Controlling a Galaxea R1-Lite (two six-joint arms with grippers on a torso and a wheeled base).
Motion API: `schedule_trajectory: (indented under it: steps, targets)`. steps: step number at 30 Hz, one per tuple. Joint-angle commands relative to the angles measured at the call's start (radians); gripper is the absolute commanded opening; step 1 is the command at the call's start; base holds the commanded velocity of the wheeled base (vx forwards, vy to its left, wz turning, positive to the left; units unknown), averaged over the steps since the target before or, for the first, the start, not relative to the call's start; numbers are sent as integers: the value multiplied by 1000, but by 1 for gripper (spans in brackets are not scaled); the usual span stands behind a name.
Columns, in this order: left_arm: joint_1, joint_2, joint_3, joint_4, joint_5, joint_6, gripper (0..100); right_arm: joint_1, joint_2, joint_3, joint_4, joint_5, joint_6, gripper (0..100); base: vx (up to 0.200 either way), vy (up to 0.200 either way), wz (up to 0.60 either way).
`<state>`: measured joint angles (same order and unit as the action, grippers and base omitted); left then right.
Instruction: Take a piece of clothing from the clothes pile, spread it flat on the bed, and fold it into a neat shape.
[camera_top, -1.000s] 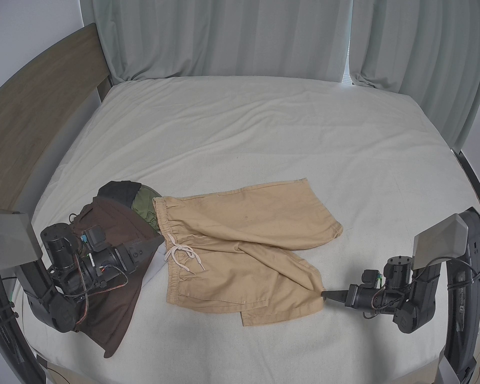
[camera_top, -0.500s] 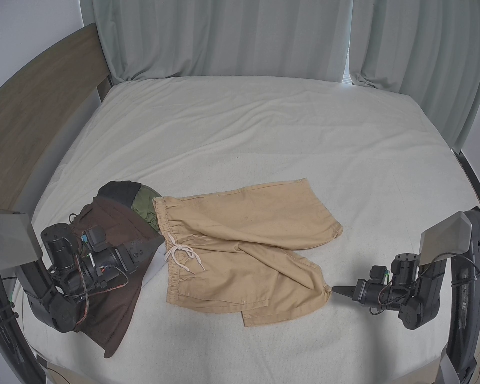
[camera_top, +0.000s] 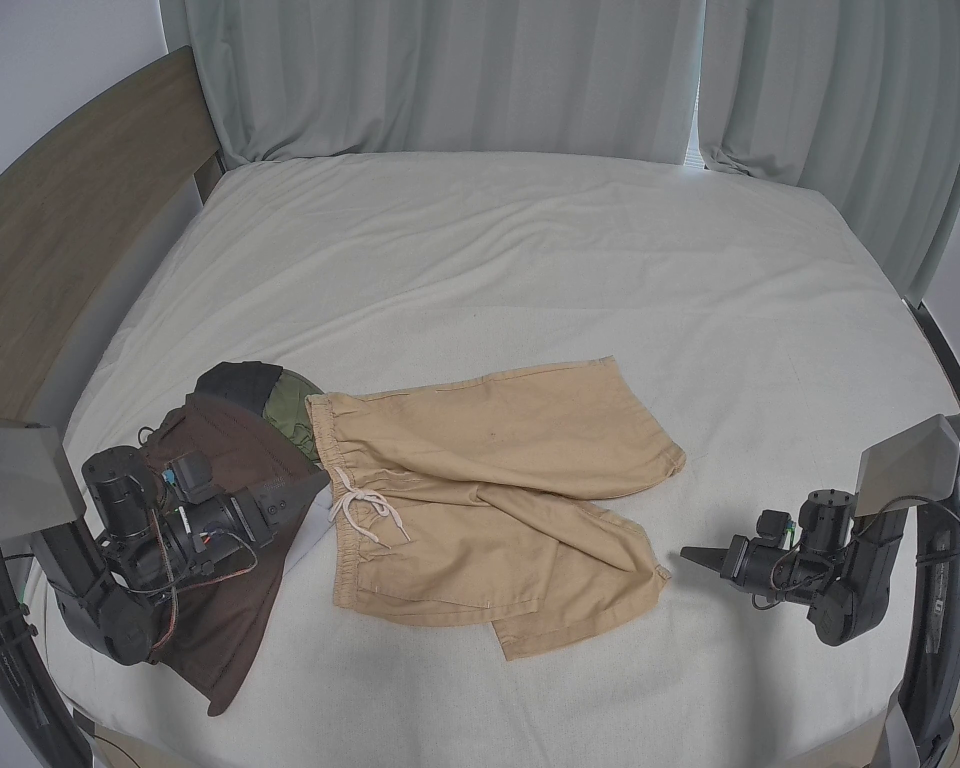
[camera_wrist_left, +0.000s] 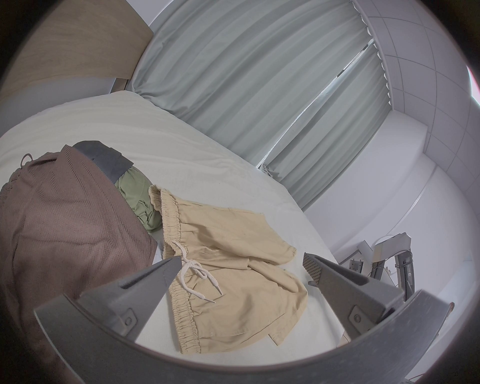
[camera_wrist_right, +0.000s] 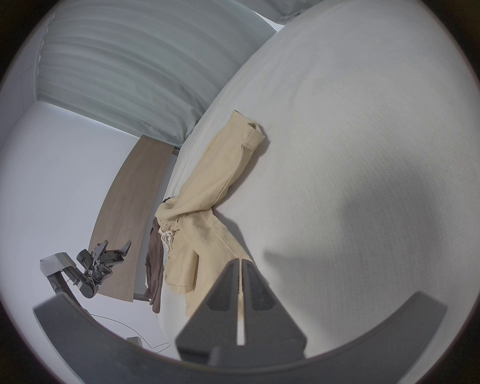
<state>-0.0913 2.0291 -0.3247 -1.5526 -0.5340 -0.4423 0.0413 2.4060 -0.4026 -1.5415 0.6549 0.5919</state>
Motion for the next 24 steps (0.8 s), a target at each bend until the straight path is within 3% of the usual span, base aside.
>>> schedule_trajectory:
  steps: [1,11,12,24]
  targets:
    - [-1,0,-2,-3,0,-1,100,-11,-14,-13,0,-1,0,0,0,0,0]
    - [1,2,-1,-1,0,-1,100,-1,-11,7,0,-9,-3,0,0,0,0]
    - [2,3,-1,-1,0,-1,100,0,-13,10,0,-9,-3,100,0,0,0]
    - [-5,11,-1,-3,0,1,100,14,38,13,-2,-8,-49,100,0,0,0]
